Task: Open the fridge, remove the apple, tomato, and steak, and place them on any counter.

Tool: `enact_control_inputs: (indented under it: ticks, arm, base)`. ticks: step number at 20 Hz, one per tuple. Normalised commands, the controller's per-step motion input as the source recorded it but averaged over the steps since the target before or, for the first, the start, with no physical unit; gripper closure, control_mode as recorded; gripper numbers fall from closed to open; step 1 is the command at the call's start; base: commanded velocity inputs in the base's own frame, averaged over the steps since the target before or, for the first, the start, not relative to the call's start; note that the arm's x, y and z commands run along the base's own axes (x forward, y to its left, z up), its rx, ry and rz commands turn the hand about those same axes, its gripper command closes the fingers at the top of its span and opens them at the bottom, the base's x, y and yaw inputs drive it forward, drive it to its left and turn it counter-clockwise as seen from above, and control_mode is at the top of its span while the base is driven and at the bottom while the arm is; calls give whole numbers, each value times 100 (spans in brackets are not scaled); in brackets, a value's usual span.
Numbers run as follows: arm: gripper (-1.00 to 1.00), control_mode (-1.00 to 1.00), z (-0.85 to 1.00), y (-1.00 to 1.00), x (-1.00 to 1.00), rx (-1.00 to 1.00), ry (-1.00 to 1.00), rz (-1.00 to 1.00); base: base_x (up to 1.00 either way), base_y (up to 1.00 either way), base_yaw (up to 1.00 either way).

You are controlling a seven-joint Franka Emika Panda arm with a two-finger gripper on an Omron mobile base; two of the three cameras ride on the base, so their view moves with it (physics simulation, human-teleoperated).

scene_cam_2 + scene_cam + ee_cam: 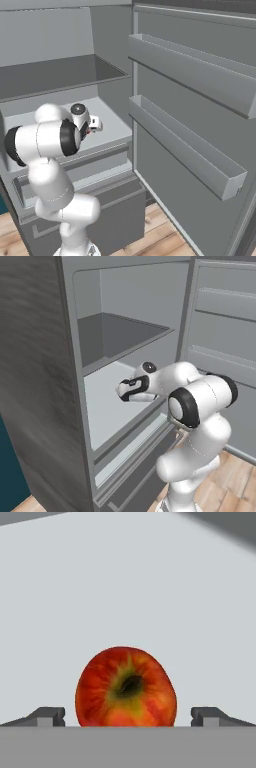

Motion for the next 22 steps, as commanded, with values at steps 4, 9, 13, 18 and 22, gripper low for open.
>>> enact_control_inputs:
  ticks: [4, 9, 13, 18, 22]
  arm:
    - [-100, -100, -16, 10, 28, 0, 0, 0]
    - [-100, -100, -16, 8, 23, 0, 1, 0]
    - [100, -100, -36, 1, -6, 0, 5, 0]
    - [100, -100, -50, 0, -25, 0, 10, 0]
    - [100, -100, -26, 0, -10, 0, 6, 0]
  base:
    - [0, 0, 0]
    - [0, 0, 0]
    - [0, 0, 0]
    - [0, 0, 0]
    - [0, 0, 0]
